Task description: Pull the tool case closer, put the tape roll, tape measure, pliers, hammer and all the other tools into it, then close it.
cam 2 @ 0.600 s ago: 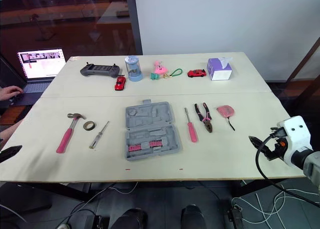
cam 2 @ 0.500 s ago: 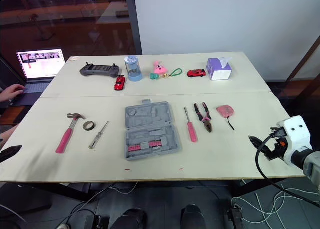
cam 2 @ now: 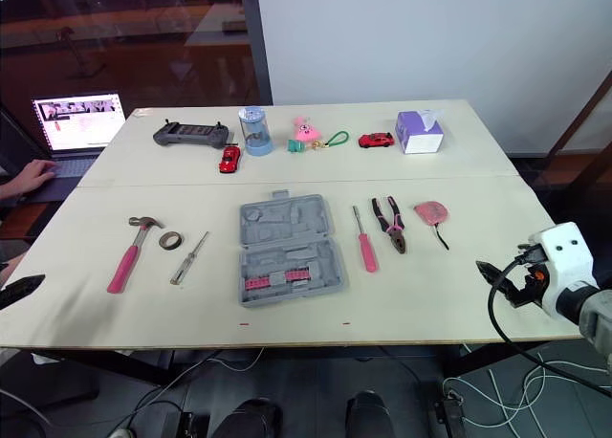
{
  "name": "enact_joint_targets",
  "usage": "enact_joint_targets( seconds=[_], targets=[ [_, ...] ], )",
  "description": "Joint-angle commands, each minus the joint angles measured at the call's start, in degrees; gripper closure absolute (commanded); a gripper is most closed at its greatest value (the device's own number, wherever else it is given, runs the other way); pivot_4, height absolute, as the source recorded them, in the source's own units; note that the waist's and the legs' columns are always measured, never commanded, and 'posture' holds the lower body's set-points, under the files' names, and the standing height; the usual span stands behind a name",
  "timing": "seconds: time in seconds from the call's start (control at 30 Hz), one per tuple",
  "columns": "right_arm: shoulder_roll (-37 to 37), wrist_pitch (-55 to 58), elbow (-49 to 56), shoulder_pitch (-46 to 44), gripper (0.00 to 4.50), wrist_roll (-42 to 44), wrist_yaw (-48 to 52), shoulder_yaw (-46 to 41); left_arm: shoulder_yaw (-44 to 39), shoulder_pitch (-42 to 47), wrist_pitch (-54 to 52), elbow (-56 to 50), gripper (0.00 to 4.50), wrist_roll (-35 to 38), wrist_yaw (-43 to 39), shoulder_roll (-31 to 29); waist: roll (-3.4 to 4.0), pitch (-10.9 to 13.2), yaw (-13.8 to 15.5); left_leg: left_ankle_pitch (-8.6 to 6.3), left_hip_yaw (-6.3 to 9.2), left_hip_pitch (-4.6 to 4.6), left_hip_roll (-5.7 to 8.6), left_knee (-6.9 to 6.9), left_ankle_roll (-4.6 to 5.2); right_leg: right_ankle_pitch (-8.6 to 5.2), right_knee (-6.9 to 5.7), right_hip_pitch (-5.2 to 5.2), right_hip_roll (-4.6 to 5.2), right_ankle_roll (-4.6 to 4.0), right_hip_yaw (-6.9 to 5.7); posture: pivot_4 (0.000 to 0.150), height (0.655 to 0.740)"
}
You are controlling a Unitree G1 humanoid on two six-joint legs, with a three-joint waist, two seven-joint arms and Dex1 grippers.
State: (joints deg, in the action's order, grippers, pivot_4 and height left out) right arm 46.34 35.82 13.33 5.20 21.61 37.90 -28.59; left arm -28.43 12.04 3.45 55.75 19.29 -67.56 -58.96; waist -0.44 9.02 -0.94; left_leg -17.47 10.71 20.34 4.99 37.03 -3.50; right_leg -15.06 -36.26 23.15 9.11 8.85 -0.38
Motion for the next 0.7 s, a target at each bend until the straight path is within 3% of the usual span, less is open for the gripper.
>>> enact_joint_targets(
  seconds=[0.03,0.17,0.23,0.37,0.5,0.7],
  targets=[
    [-1.74,1.90,5.11,-6.05,0.00,0.70,-2.19,6.58,2.82,0.06,-4.06,-12.52,0.04,1.76,2.65,6.07,0.02,0.01,0.00,0.00,0.00,0.00,-0.01,0.01,-0.01,0.01,-0.01,0.00,0.00,-0.01,0.01,0.150,0.7400],
    [-6.16,4.60,4.28,-16.03,0.00,-1.84,-5.43,17.40,7.81,-0.08,-13.22,-30.67,0.04,3.22,9.76,16.28,-0.12,0.05,0.01,0.03,0.02,0.09,-0.02,0.12,-0.05,0.12,0.00,0.03,-0.01,0.00,0.03,0.150,0.7400],
    [-9.07,4.45,0.68,-21.88,0.58,-5.51,-6.57,25.29,12.35,1.59,-16.65,-36.23,0.55,2.29,12.82,21.22,-0.19,0.05,-0.01,0.15,0.05,0.14,-0.02,0.13,-0.27,0.14,0.00,0.08,-0.02,-0.02,0.03,0.150,0.7400],
    [-14.72,3.84,-8.85,-31.39,2.33,-11.63,-7.85,36.02,20.71,4.81,-18.52,-39.11,2.31,-2.51,16.08,26.22,-0.19,0.05,-0.06,0.20,0.00,0.13,-0.01,0.13,-0.37,0.20,0.05,0.08,-0.02,-0.04,0.05,0.150,0.7400],
    [-18.32,-0.24,-21.25,-38.94,4.26,-17.40,-6.35,43.89,24.76,9.23,-16.33,-33.09,4.28,-6.55,18.27,28.12,-0.19,0.05,-0.47,0.22,-0.02,0.19,-0.01,0.09,-0.40,0.22,0.07,0.22,-0.05,-0.05,0.10,0.150,0.7400],
    [-22.94,-8.66,-39.88,-49.47,4.39,-23.63,-2.76,49.77,29.29,15.27,-14.09,-26.01,4.40,-11.76,19.33,28.48,-0.18,0.06,-0.86,0.24,-0.06,0.22,-0.01,0.10,-0.44,0.26,0.07,0.28,-0.07,-0.05,0.14,0.150,0.7400]
  ],
)
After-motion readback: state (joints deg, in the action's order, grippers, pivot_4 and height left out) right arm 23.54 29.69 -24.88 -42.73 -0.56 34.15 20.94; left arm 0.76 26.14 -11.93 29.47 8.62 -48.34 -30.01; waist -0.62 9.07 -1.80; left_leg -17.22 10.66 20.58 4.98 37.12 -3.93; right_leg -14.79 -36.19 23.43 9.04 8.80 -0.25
